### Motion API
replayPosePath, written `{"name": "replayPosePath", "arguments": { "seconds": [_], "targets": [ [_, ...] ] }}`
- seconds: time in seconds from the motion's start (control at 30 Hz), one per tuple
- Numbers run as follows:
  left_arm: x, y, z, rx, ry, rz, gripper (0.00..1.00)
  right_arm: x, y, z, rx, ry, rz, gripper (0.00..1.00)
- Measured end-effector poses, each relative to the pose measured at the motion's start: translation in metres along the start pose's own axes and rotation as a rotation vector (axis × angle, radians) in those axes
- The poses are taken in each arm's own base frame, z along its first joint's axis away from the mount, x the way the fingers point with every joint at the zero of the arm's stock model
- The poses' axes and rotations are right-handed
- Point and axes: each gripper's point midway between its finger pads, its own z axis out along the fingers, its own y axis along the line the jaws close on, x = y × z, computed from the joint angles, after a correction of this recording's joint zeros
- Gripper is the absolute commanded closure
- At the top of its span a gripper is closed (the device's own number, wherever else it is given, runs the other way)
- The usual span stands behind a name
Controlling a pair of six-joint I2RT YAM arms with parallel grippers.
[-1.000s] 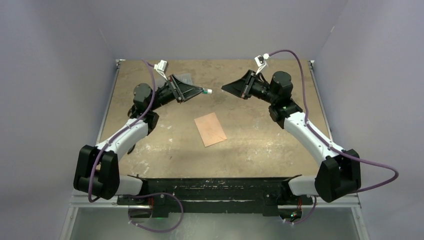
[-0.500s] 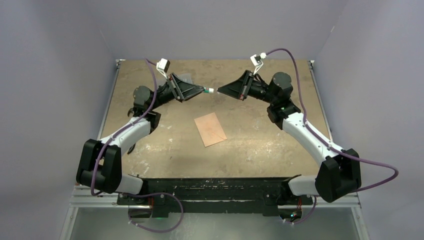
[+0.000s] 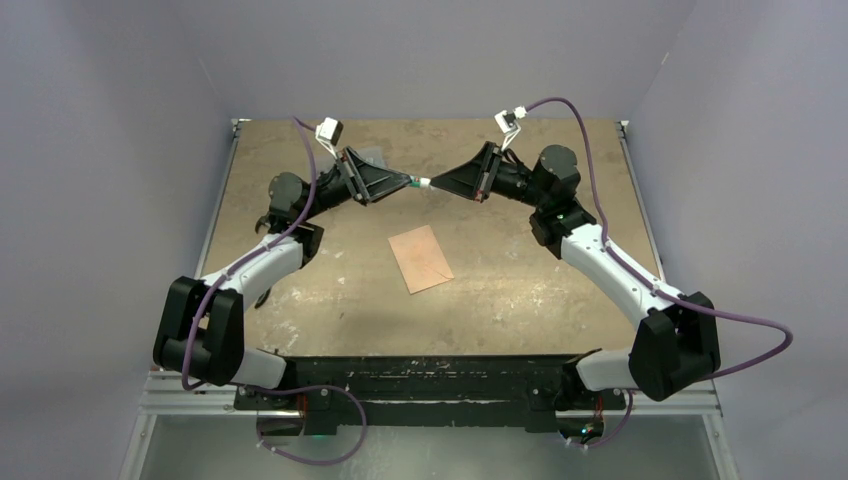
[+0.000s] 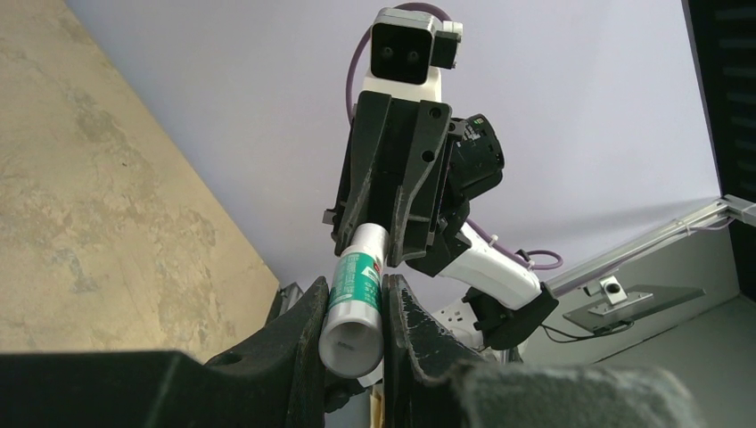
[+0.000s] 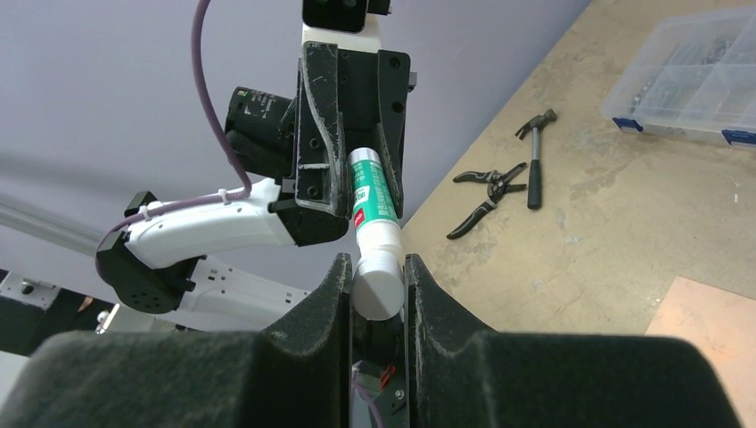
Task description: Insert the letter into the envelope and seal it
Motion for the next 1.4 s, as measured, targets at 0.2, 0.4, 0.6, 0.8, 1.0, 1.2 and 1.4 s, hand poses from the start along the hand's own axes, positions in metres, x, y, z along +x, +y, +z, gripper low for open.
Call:
{"name": "replayPosePath", "arguments": {
  "seconds": [0.2,0.4,0.6,0.8,1.0,1.2,1.4],
  "targets": [
    [-0.001,-0.003,0.000,0.011,-0.004,0.005,1.00,-0.002,0.006,0.001,-0.028,-0.005,0.002,1.00],
    [0.001,-0.002,-0.001,0.011,-0.003,-0.004,1.00,-0.002,0.010,0.002,-0.050,-0.009,0.005,1.00],
    [0.002,-0.001,-0.002,0.013,-0.003,-0.020,1.00,0.001,0.006,0.003,-0.049,-0.009,0.013,1.00],
    [0.004,0.001,-0.003,0.010,0.000,-0.032,1.00,0.006,-0.003,0.007,0.002,0.006,-0.002,1.00],
    [0.003,0.001,-0.003,0.011,-0.008,-0.041,1.00,0.005,-0.004,0.009,0.014,0.007,-0.023,1.00],
    [-0.003,-0.010,-0.003,0.052,-0.038,-0.040,1.00,0.000,0.009,0.013,-0.049,-0.038,-0.006,1.00],
    [-0.003,-0.017,-0.006,0.097,-0.088,-0.013,1.00,0.000,0.020,0.014,-0.099,-0.090,0.060,1.00]
  ]
}}
